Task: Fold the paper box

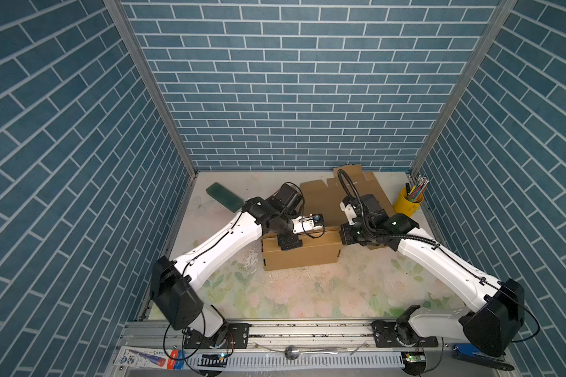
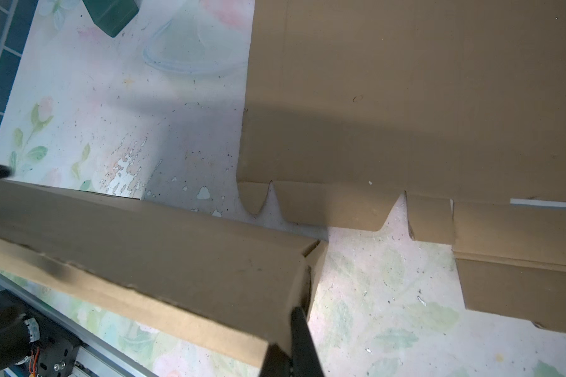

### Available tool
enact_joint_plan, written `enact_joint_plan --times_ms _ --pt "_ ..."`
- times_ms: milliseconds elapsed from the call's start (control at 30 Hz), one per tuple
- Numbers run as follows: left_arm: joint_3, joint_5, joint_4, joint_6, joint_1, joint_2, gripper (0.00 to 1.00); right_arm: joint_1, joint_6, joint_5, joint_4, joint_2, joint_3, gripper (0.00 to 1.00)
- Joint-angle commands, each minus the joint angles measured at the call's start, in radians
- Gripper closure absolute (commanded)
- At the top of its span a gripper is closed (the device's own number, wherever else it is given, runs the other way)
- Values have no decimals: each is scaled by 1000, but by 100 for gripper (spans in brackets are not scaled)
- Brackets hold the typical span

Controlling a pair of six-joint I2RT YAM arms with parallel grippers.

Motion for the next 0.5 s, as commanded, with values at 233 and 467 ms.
enact_joint_plan --times_ms 233,467 --pt "-149 -18 -50 -374 183 -279 41 10 49 20 -62 9 -55 100" --pt "-281 -50 -118 -438 260 -387 44 11 52 20 -51 9 -65 100"
